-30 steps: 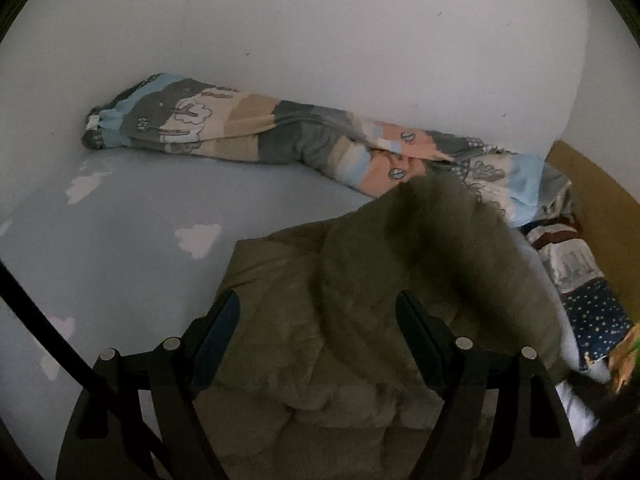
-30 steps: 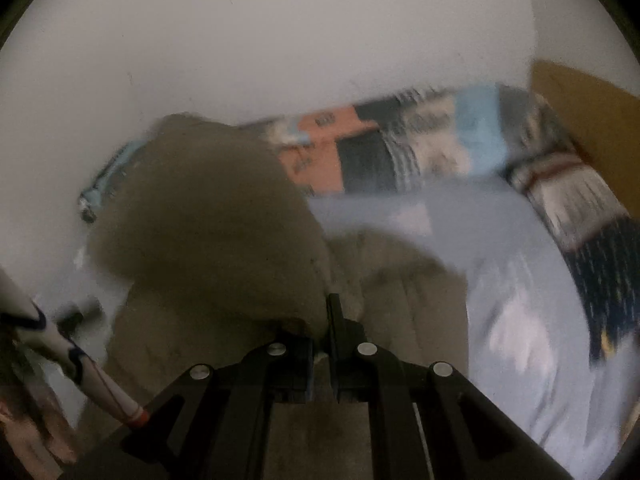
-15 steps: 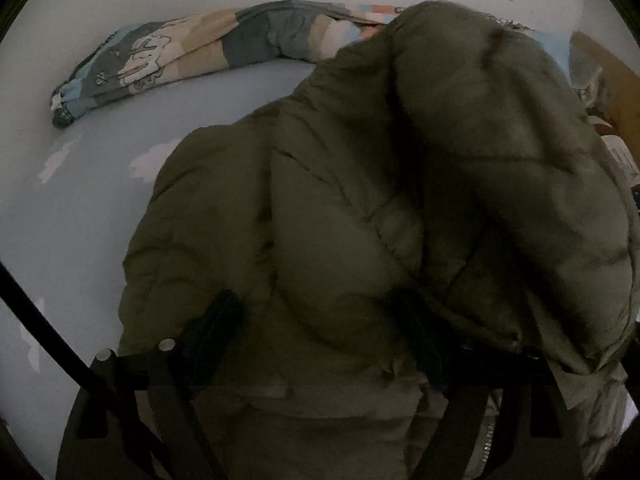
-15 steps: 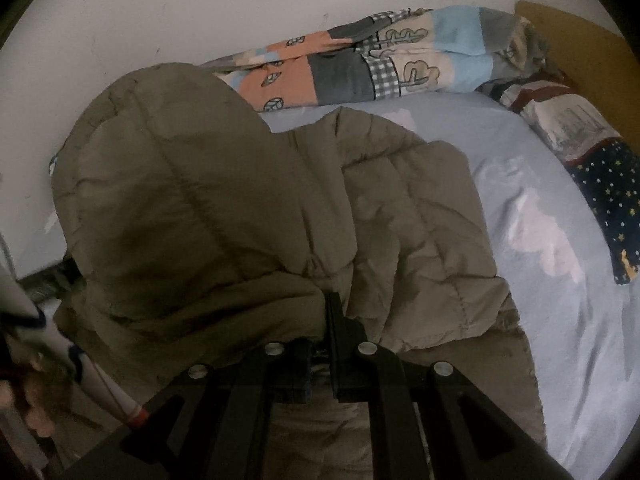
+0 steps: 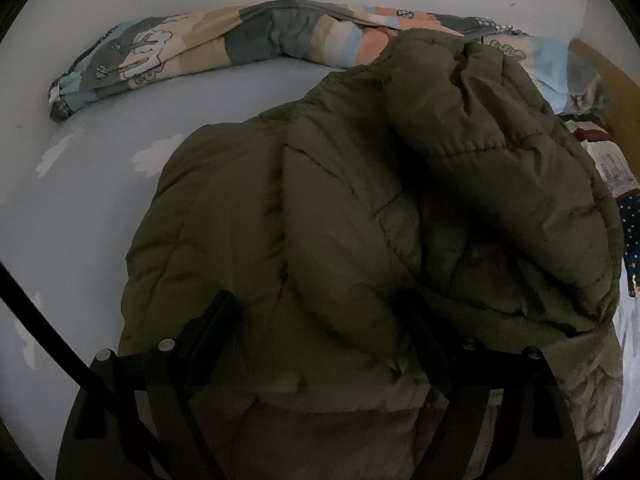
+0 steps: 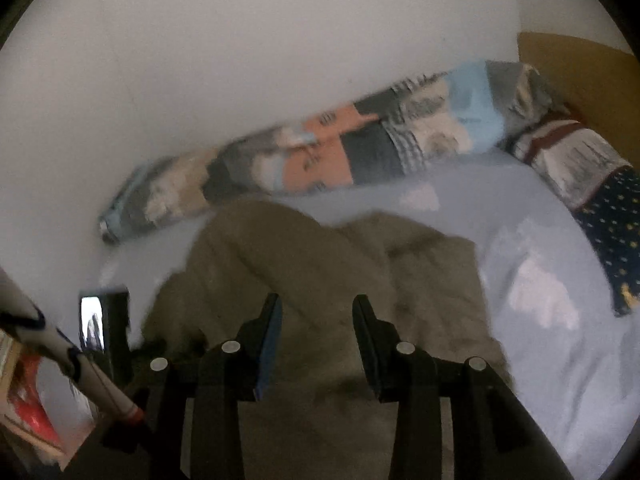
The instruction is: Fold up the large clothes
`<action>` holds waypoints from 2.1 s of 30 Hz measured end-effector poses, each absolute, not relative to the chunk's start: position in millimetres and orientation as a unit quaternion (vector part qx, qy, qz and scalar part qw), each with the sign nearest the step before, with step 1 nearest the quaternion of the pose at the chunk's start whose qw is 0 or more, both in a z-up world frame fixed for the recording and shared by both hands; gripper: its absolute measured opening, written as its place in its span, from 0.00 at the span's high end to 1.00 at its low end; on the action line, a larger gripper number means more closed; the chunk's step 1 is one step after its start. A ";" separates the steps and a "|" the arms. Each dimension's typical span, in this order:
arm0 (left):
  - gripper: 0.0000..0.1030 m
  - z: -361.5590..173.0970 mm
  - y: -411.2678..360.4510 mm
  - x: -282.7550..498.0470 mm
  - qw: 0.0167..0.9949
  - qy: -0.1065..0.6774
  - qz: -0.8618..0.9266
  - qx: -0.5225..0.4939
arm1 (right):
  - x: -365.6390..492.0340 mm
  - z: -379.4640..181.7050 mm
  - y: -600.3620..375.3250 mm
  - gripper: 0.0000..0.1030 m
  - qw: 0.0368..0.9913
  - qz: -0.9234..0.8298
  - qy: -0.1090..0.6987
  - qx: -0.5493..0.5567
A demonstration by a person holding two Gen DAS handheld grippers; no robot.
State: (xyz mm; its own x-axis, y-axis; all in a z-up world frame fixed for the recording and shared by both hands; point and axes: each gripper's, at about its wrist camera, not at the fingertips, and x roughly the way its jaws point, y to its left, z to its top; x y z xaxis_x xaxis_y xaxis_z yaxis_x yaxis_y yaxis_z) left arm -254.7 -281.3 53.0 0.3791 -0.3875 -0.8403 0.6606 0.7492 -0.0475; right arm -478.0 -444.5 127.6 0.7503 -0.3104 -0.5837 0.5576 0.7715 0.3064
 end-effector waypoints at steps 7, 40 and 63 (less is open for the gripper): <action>0.20 108.7 -262.4 -259.7 0.847 0.389 -0.351 0.084 | -427.0 26.3 -459.9 0.61 0.850 -0.239 0.376 0.282; 0.16 76.3 -291.7 -273.1 0.827 0.418 -0.345 0.152 | -438.6 78.2 -455.7 0.62 0.869 -0.252 0.327 0.272; 0.16 97.4 -290.1 -315.3 0.850 0.325 -0.359 0.210 | -437.1 92.9 -458.0 0.62 0.871 -0.253 0.310 0.286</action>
State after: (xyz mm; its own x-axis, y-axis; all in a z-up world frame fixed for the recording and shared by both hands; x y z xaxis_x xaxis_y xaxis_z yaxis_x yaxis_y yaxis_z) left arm -315.3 -290.1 97.4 0.5315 -0.4730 -0.7027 0.7459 0.6545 0.1236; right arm -437.1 -458.0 92.9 0.6805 -0.2636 -0.6837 0.6175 0.7086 0.3414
